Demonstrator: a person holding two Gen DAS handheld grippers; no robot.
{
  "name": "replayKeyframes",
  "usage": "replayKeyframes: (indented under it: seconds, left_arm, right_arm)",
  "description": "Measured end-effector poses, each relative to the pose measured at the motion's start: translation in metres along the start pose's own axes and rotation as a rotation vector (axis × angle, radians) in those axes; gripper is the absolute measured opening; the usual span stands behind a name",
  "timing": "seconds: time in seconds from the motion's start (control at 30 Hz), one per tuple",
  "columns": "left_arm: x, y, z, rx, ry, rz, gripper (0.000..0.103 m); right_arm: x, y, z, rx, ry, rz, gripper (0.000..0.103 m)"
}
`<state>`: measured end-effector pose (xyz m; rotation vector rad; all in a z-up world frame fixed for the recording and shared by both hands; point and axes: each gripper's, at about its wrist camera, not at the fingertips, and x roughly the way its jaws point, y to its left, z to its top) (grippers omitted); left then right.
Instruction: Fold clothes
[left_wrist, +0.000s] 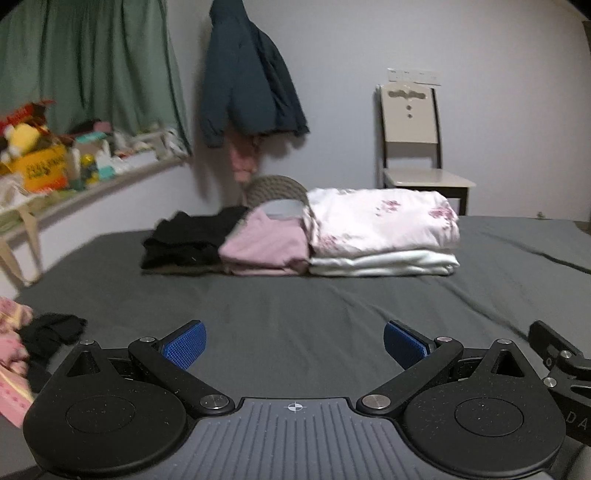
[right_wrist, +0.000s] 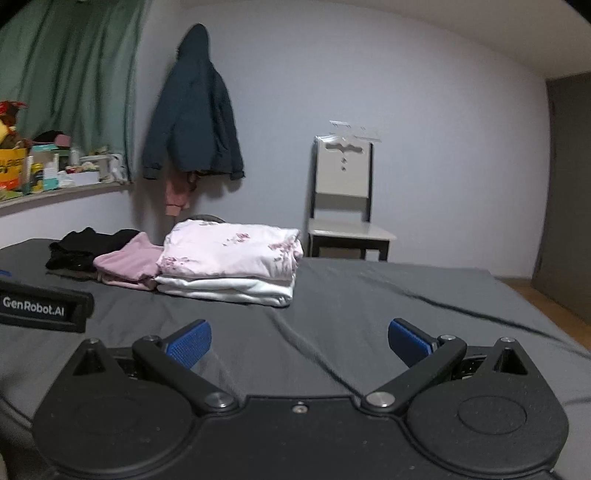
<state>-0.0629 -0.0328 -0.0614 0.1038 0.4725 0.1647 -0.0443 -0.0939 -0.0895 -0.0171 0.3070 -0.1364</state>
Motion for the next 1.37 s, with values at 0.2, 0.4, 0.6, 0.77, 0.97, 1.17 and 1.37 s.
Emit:
replayKeyframes:
  seconds: [0.2, 0.4, 0.6, 0.77, 0.97, 1.17, 1.37]
  left_arm:
    - [-0.003, 0.002, 0.01, 0.061, 0.02, -0.074, 0.103]
    - [0.004, 0.02, 0.008, -0.071, 0.117, -0.141, 0.103]
    - [0.015, 0.022, 0.002, -0.109, 0.162, -0.144, 0.103]
    - [0.018, 0.014, 0.0, -0.071, 0.169, -0.146, 0.103]
    - [0.02, 0.013, 0.002, -0.062, 0.175, -0.15, 0.103]
    - [0.02, 0.013, 0.001, -0.056, 0.174, -0.143, 0.103]
    - [0.019, 0.014, 0.001, -0.051, 0.169, -0.148, 0.103]
  right_arm:
    - [-0.011, -0.001, 0.005, -0.036, -0.047, 0.1, 0.103]
    - [-0.005, -0.006, 0.009, -0.016, 0.008, 0.122, 0.103]
    - [-0.007, -0.006, 0.007, -0.03, -0.034, 0.084, 0.103]
    - [-0.001, -0.007, 0.006, -0.025, 0.027, 0.09, 0.103]
    - [0.005, -0.013, 0.005, 0.017, 0.072, 0.096, 0.103]
    - [0.005, -0.014, 0.003, 0.022, 0.078, 0.1, 0.103]
    - [0.001, -0.01, 0.003, -0.005, 0.052, 0.101, 0.103]
